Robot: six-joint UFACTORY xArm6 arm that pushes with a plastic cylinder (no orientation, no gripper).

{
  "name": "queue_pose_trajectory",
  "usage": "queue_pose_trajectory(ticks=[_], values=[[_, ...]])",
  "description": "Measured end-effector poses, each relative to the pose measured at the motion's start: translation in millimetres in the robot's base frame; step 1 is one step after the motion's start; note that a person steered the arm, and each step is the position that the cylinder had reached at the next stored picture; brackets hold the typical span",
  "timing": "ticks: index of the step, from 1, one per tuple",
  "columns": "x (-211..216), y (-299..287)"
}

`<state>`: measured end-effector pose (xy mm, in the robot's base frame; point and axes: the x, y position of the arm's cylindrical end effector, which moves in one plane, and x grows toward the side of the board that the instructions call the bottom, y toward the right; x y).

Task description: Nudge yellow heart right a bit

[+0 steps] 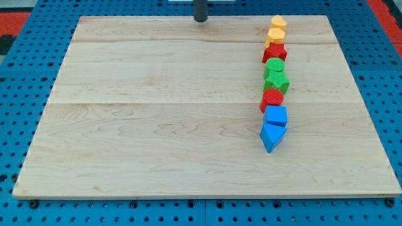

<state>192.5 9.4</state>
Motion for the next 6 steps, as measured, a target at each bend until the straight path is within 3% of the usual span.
queue_pose_trajectory(ticks=[3,6], values=[[-1,114],[-1,173]])
